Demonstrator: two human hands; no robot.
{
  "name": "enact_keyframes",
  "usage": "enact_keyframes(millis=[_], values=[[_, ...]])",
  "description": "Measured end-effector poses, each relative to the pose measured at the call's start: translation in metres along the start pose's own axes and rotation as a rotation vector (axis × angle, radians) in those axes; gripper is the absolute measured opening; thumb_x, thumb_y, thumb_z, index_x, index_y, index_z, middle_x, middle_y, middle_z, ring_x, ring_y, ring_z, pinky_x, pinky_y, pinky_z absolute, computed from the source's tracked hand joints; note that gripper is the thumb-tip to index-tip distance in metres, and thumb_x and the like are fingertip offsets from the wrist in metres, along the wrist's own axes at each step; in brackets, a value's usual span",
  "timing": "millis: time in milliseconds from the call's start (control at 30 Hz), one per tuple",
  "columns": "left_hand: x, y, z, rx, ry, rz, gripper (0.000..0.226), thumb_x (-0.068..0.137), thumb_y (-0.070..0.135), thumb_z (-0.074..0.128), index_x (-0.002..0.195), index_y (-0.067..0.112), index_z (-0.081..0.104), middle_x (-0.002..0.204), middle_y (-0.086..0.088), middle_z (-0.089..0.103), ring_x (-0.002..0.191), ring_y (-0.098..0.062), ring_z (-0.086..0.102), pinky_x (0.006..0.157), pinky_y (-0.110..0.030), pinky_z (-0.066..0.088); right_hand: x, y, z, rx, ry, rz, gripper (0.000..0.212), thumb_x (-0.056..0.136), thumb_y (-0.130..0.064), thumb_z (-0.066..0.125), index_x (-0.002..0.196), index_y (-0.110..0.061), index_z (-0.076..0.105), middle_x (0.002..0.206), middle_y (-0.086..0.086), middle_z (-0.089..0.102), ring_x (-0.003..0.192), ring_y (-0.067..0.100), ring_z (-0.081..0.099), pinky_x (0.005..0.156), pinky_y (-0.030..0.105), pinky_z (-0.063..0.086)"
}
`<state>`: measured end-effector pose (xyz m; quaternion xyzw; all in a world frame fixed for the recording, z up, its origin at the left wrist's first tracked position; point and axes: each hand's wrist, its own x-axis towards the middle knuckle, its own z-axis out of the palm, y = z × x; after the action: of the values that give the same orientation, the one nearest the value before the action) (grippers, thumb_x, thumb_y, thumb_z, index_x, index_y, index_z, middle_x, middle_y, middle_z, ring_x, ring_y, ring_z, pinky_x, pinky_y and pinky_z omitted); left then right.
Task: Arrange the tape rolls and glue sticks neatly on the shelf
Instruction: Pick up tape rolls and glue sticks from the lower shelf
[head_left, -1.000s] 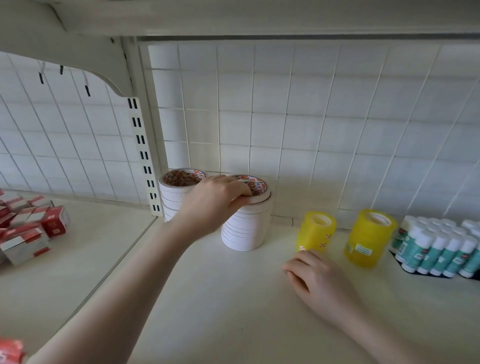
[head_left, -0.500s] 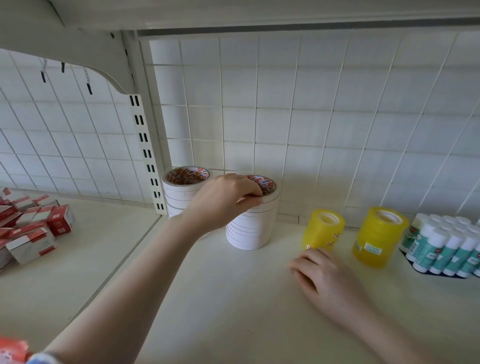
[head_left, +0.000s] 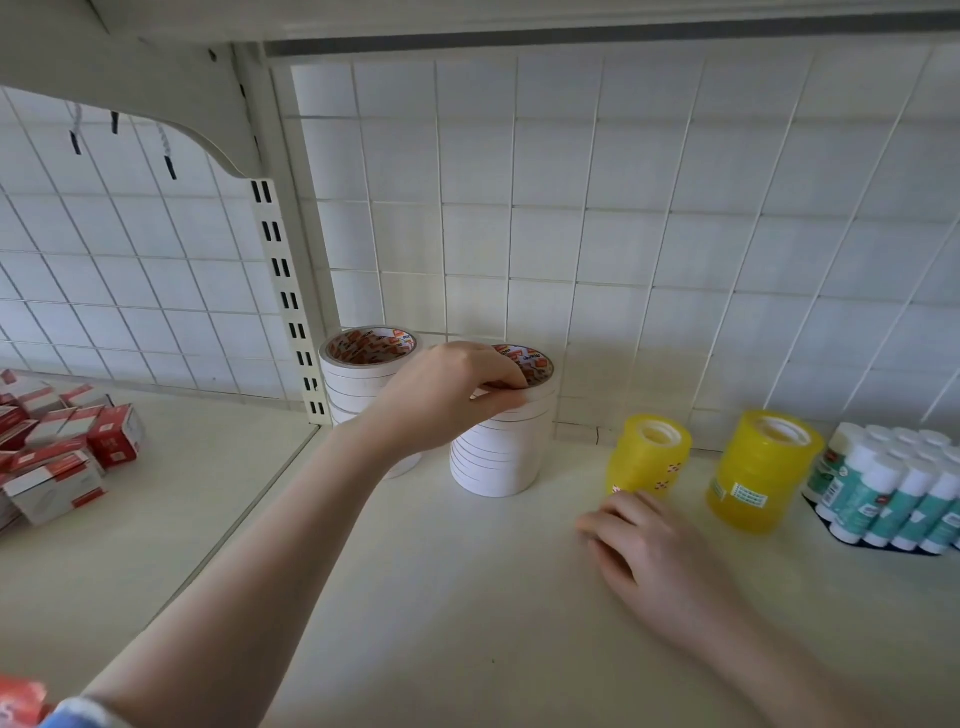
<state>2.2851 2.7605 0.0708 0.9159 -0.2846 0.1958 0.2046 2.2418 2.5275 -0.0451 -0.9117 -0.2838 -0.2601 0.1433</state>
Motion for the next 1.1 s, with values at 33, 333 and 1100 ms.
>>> enact_keyframes(millis=[33,333,1100], values=[[0.0,0.0,-0.001,-0.009,-0.007,-0.007,0.028,0.083,0.04,0.05,0.09,0.02,0.069,0.082,0.009,0.066,0.077,-0.013,0.057,0.069,-0.041,0.049,0.0,-0.001,-0.001,0.0,0.001,0.002,0.027,0.086,-0.031,0.04,0.079,-0.023,0.065,0.076,-0.007,0.054,0.073,0.015,0.053,0.056,0.028,0.049],[0.002,0.001,-0.007,-0.025,-0.065,-0.021,0.008,0.088,0.022,0.063,0.091,0.018,0.07,0.084,0.01,0.066,0.079,-0.011,0.057,0.075,-0.041,0.048,0.001,-0.002,-0.003,0.003,-0.026,0.024,0.027,0.085,-0.031,0.04,0.078,-0.024,0.065,0.075,-0.008,0.053,0.072,0.012,0.052,0.056,0.023,0.044],[-0.092,0.053,0.04,0.137,0.205,-0.157,0.035,0.073,0.01,0.076,0.107,0.009,0.066,0.099,-0.007,0.066,0.089,-0.036,0.059,0.071,-0.044,0.052,-0.06,0.006,-0.082,-0.268,-0.258,0.344,0.021,0.09,-0.034,0.053,0.103,-0.021,0.065,0.101,-0.002,0.061,0.098,0.021,0.056,0.077,0.033,0.044]])
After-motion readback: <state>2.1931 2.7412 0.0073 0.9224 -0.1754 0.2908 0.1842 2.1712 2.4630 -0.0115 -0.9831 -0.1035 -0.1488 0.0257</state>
